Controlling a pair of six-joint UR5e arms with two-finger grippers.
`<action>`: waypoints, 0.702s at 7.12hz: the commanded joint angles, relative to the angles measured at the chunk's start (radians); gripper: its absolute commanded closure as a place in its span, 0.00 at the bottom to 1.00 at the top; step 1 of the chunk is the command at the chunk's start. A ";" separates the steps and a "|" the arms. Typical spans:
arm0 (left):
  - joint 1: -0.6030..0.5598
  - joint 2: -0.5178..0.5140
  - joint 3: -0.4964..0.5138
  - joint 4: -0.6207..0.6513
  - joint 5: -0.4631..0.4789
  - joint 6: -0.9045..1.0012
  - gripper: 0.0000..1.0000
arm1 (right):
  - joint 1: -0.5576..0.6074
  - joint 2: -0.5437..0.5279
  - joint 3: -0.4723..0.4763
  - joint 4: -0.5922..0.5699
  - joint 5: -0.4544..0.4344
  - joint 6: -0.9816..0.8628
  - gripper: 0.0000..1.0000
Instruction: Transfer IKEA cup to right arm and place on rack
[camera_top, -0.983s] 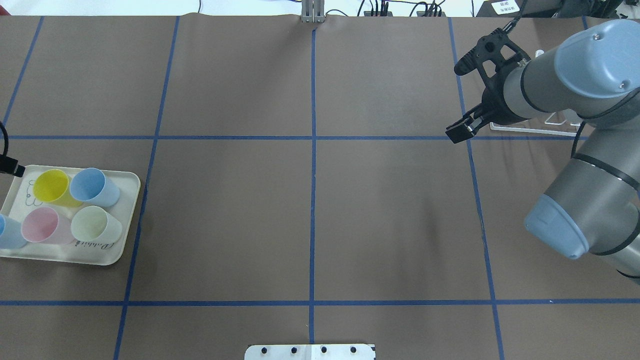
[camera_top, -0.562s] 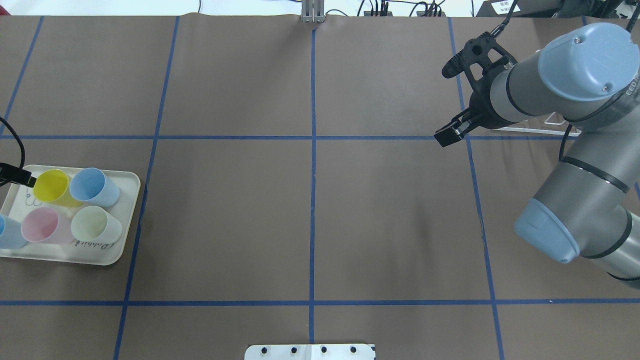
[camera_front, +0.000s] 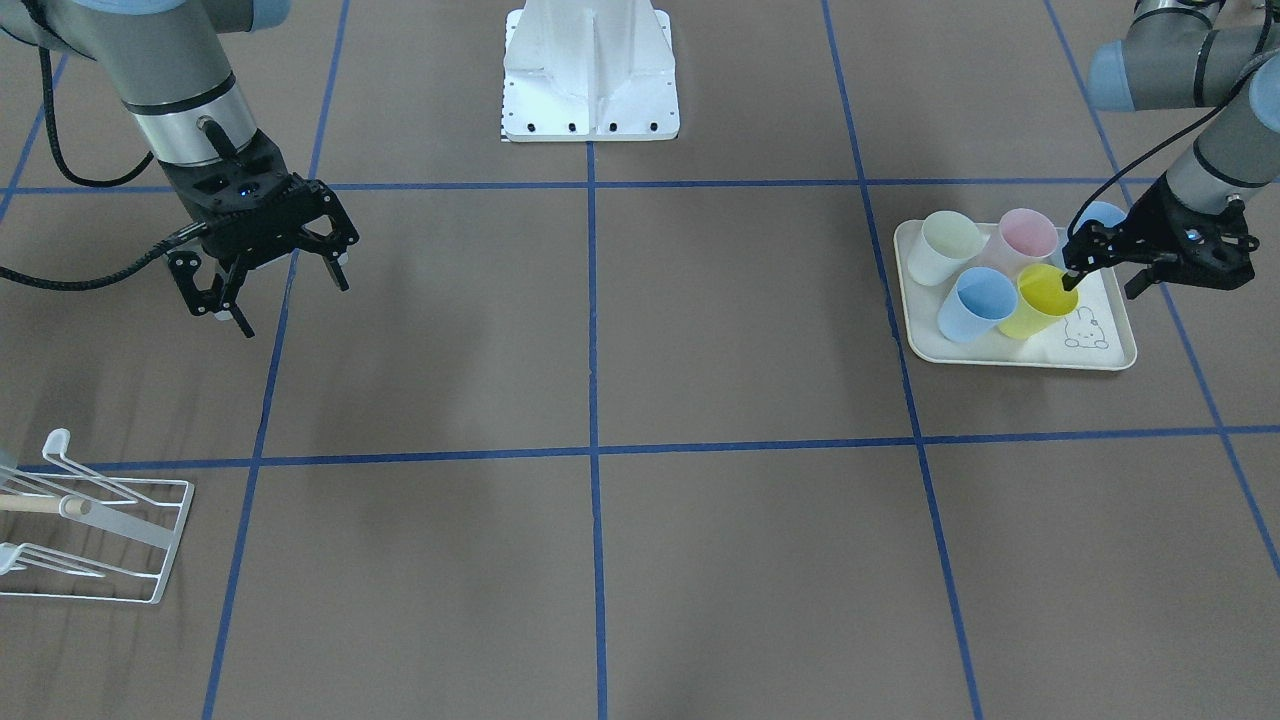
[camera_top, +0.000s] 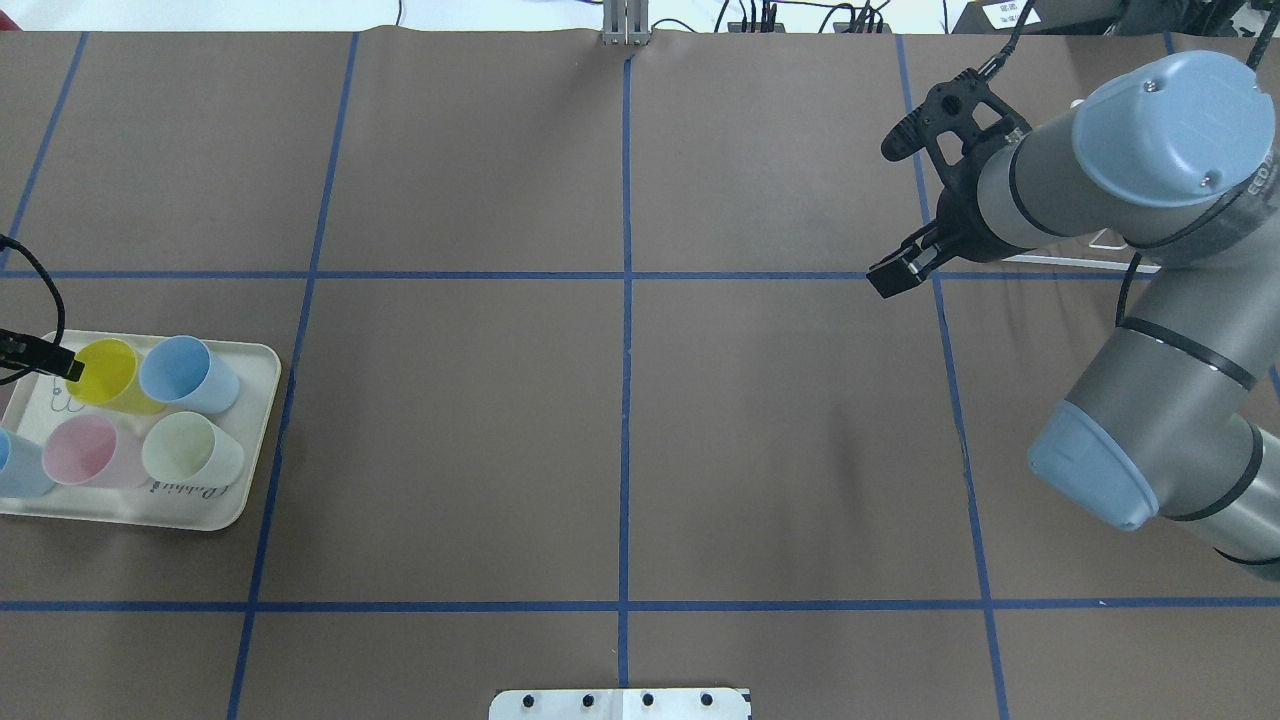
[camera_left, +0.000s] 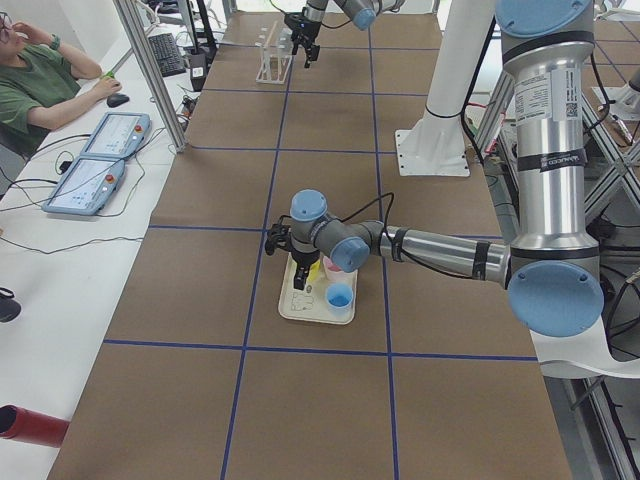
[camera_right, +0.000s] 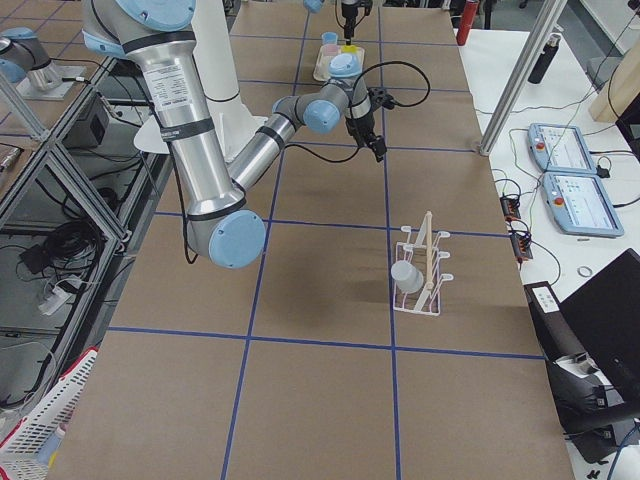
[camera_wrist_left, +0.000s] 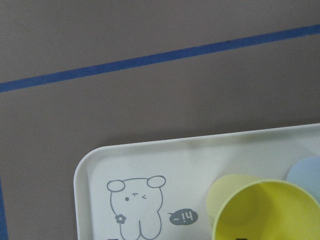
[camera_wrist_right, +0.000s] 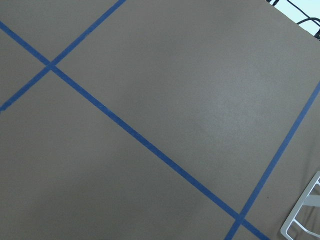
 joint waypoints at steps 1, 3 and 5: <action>0.016 -0.010 0.006 0.001 -0.032 -0.012 0.31 | 0.000 -0.005 -0.001 0.000 -0.002 0.000 0.00; 0.018 -0.016 0.014 0.001 -0.039 -0.023 0.76 | 0.000 -0.007 -0.001 0.000 -0.002 0.000 0.00; 0.016 -0.021 0.017 0.009 -0.039 -0.023 1.00 | 0.000 -0.007 -0.001 0.000 -0.002 0.000 0.00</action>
